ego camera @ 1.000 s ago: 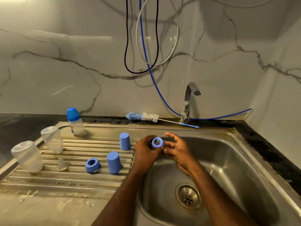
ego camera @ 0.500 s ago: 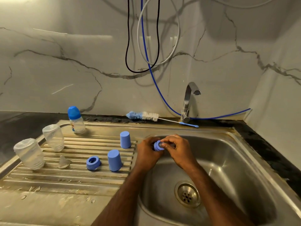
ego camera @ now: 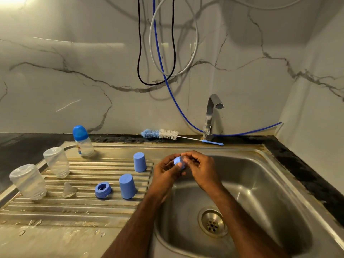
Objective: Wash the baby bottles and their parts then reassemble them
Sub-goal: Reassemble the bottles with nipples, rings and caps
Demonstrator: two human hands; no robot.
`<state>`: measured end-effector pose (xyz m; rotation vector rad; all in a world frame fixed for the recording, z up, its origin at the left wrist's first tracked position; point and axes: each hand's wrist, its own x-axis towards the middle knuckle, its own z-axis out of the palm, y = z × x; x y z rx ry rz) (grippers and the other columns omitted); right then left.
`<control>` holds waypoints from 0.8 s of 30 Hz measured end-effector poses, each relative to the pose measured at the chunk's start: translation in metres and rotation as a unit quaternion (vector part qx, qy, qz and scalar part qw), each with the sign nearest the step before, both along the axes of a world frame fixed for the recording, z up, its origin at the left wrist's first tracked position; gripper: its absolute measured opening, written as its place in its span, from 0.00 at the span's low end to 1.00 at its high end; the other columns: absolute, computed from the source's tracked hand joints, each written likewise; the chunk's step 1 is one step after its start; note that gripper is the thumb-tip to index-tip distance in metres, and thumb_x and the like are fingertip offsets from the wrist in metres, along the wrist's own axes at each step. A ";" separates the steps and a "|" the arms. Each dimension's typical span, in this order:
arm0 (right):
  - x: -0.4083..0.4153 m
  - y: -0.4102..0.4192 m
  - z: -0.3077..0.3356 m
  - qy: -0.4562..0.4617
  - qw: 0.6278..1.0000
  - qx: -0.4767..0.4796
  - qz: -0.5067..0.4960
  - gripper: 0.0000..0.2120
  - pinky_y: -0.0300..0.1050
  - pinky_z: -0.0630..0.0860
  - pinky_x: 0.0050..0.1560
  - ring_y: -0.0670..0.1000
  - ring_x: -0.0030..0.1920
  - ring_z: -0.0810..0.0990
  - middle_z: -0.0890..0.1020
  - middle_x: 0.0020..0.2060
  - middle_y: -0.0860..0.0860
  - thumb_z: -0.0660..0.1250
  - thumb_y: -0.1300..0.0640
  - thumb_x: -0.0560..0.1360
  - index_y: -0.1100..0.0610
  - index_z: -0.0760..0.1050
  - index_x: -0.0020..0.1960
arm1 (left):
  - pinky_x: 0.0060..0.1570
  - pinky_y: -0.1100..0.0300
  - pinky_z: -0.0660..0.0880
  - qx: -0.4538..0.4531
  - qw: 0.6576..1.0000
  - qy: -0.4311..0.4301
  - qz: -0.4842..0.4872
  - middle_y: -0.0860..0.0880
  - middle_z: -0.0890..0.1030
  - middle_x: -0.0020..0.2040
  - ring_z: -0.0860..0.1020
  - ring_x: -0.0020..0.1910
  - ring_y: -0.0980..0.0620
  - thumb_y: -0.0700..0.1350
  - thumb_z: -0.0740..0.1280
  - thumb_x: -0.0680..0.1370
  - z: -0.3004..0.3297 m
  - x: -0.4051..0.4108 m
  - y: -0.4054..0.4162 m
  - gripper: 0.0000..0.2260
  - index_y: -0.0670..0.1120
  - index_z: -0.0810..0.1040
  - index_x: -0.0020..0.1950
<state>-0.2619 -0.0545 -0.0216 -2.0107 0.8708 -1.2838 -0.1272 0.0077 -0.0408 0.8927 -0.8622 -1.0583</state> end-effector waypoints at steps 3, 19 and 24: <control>-0.003 0.000 0.004 0.001 1.000 0.024 0.018 0.07 0.28 0.75 0.49 0.37 0.47 0.82 0.85 0.45 0.47 0.72 0.66 0.75 0.58 0.85 0.52 | 0.56 0.49 0.81 0.013 1.000 0.022 -0.005 0.40 0.84 0.57 0.82 0.57 0.41 0.42 0.70 0.73 0.000 0.002 -0.001 0.17 0.43 0.80 0.62; -0.007 0.002 0.010 0.093 0.993 -0.073 0.016 0.04 0.28 0.75 0.46 0.42 0.43 0.81 0.85 0.43 0.50 0.75 0.64 0.73 0.58 0.85 0.47 | 0.51 0.52 0.79 0.049 0.996 0.066 0.018 0.37 0.82 0.56 0.81 0.52 0.43 0.39 0.60 0.84 0.008 -0.007 -0.002 0.11 0.37 0.77 0.62; -0.012 -0.002 0.010 -0.074 0.990 0.115 0.031 0.07 0.45 0.83 0.47 0.50 0.42 0.86 0.86 0.39 0.51 0.76 0.65 0.71 0.54 0.84 0.43 | 0.46 0.56 0.81 0.044 0.994 0.099 -0.024 0.37 0.82 0.55 0.81 0.49 0.44 0.38 0.58 0.84 0.015 -0.007 0.004 0.11 0.37 0.78 0.61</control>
